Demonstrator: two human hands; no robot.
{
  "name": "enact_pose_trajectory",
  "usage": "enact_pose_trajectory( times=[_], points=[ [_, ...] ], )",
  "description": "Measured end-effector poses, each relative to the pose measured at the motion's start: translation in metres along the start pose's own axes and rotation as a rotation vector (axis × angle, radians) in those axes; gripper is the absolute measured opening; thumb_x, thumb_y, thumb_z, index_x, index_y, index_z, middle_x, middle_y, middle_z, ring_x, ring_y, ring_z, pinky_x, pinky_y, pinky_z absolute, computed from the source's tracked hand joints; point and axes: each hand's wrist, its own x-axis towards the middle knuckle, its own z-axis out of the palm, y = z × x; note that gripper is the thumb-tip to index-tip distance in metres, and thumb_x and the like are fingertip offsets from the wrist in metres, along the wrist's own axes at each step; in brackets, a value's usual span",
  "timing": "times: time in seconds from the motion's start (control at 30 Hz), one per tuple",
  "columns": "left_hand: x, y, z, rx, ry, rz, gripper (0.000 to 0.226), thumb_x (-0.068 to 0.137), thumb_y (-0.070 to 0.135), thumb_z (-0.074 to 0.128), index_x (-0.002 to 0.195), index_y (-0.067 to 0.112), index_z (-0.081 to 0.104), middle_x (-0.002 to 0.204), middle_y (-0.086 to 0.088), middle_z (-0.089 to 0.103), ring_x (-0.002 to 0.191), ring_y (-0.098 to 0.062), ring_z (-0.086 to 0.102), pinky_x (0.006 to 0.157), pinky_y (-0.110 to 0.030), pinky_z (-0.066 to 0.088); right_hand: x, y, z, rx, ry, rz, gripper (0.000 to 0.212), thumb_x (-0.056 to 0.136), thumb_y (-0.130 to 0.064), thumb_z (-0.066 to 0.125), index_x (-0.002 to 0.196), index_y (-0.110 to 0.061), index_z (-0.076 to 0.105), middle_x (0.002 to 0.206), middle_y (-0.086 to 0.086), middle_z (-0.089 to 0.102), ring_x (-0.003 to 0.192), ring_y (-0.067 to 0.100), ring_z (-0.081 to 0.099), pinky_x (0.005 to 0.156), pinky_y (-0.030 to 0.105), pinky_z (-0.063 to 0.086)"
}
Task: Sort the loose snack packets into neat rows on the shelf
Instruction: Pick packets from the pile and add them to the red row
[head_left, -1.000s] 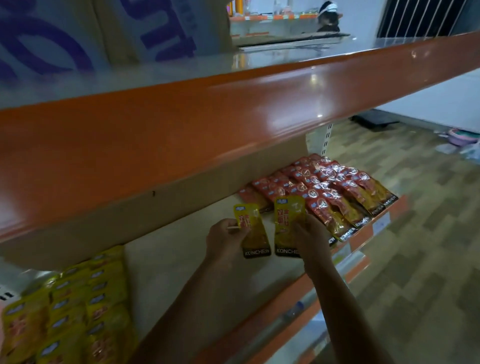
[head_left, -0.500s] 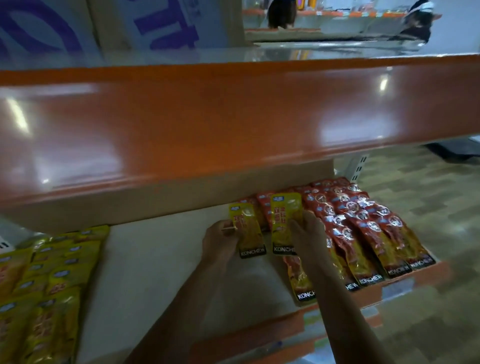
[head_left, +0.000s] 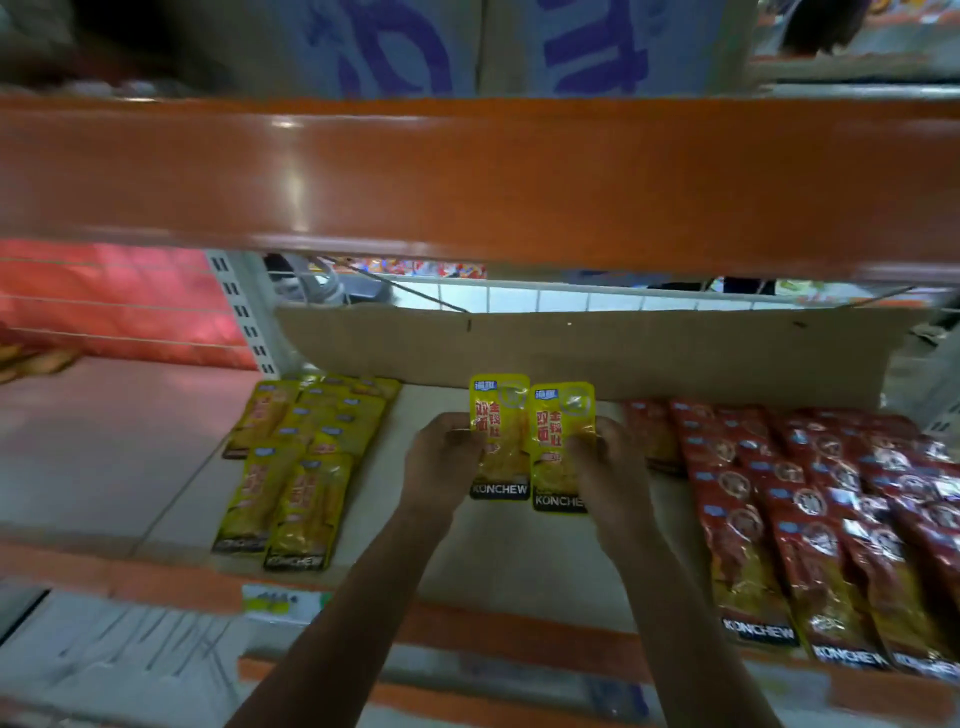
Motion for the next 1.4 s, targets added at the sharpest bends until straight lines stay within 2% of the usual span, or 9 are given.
enact_pose_trajectory(
  times=[0.07, 0.17, 0.23, 0.33, 0.43, 0.67, 0.77, 1.07, 1.4],
  points=[
    [0.003, -0.003, -0.03, 0.011, 0.026, 0.028, 0.01, 0.067, 0.025, 0.06, 0.067, 0.03, 0.069, 0.07, 0.005, 0.07, 0.081, -0.025, 0.068, 0.082, -0.04, 0.055, -0.007, -0.004, 0.028, -0.015, -0.043, 0.019, 0.036, 0.074, -0.031, 0.052, 0.103, -0.014, 0.065, 0.086, 0.001, 0.069, 0.077, 0.017, 0.064, 0.067, 0.033, 0.052],
    [0.008, -0.01, -0.079, 0.066, 0.084, 0.093, 0.019, 0.084, 0.008, 0.061, 0.073, 0.022, 0.064, 0.068, 0.007, 0.065, 0.069, -0.016, 0.061, 0.069, -0.029, 0.048, -0.019, -0.013, 0.073, 0.005, -0.073, 0.037, 0.02, 0.086, -0.014, 0.057, 0.105, -0.014, 0.064, 0.092, 0.004, 0.069, 0.085, 0.022, 0.066, 0.074, 0.038, 0.054],
    [0.014, -0.016, -0.117, 0.122, 0.121, 0.128, 0.006, 0.087, 0.011, 0.061, 0.085, 0.016, 0.065, 0.069, 0.01, 0.064, 0.07, -0.016, 0.06, 0.069, -0.031, 0.047, -0.028, -0.018, 0.105, 0.015, -0.091, 0.045, 0.018, 0.088, -0.011, 0.055, 0.103, -0.016, 0.064, 0.092, 0.004, 0.069, 0.085, 0.023, 0.066, 0.075, 0.041, 0.055],
    [0.028, -0.025, -0.17, 0.189, 0.166, 0.148, 0.022, 0.084, 0.025, 0.059, 0.097, 0.01, 0.066, 0.076, 0.005, 0.07, 0.078, -0.02, 0.066, 0.076, -0.036, 0.052, -0.044, -0.025, 0.15, 0.009, -0.11, 0.05, 0.02, 0.087, -0.015, 0.055, 0.106, -0.017, 0.063, 0.091, 0.004, 0.069, 0.084, 0.027, 0.066, 0.076, 0.045, 0.055],
    [0.043, -0.03, -0.214, 0.211, 0.218, 0.122, 0.02, 0.089, 0.015, 0.061, 0.107, 0.009, 0.065, 0.089, -0.002, 0.07, 0.086, -0.023, 0.067, 0.081, -0.038, 0.053, -0.053, -0.028, 0.187, 0.019, -0.102, 0.069, 0.021, 0.089, -0.013, 0.054, 0.109, -0.014, 0.062, 0.095, 0.008, 0.068, 0.087, 0.03, 0.066, 0.075, 0.045, 0.054],
    [0.085, -0.053, -0.284, 0.251, 0.224, 0.064, 0.017, 0.087, 0.012, 0.062, 0.099, 0.021, 0.071, 0.083, -0.001, 0.073, 0.082, -0.021, 0.069, 0.078, -0.034, 0.054, -0.067, -0.033, 0.24, -0.009, -0.047, 0.076, 0.027, 0.089, -0.016, 0.055, 0.116, -0.013, 0.06, 0.089, 0.004, 0.067, 0.074, 0.021, 0.063, 0.069, 0.039, 0.053],
    [0.098, -0.064, -0.295, 0.311, 0.185, 0.019, 0.019, 0.086, 0.013, 0.063, 0.102, 0.017, 0.072, 0.085, -0.003, 0.073, 0.083, -0.021, 0.069, 0.078, -0.031, 0.053, -0.068, -0.033, 0.251, -0.03, -0.011, 0.082, 0.027, 0.09, -0.016, 0.055, 0.115, -0.012, 0.06, 0.083, 0.004, 0.064, 0.063, 0.012, 0.053, 0.058, 0.028, 0.043],
    [0.119, -0.073, -0.29, 0.485, 0.058, 0.04, 0.022, 0.082, 0.016, 0.063, 0.098, 0.025, 0.076, 0.093, 0.0, 0.074, 0.089, -0.022, 0.066, 0.081, -0.032, 0.053, -0.065, -0.034, 0.268, -0.053, 0.019, 0.038, 0.009, 0.086, -0.012, 0.055, 0.092, -0.016, 0.061, 0.079, 0.006, 0.067, 0.071, 0.027, 0.063, 0.07, 0.048, 0.053],
    [0.132, -0.077, -0.287, 0.646, 0.12, 0.068, 0.023, 0.087, 0.03, 0.064, 0.107, 0.021, 0.07, 0.104, 0.0, 0.073, 0.095, -0.02, 0.066, 0.082, -0.029, 0.05, -0.06, -0.04, 0.281, -0.057, -0.029, 0.057, 0.012, 0.09, -0.013, 0.052, 0.095, -0.02, 0.061, 0.08, 0.003, 0.066, 0.065, 0.019, 0.059, 0.061, 0.041, 0.05]
  ],
)
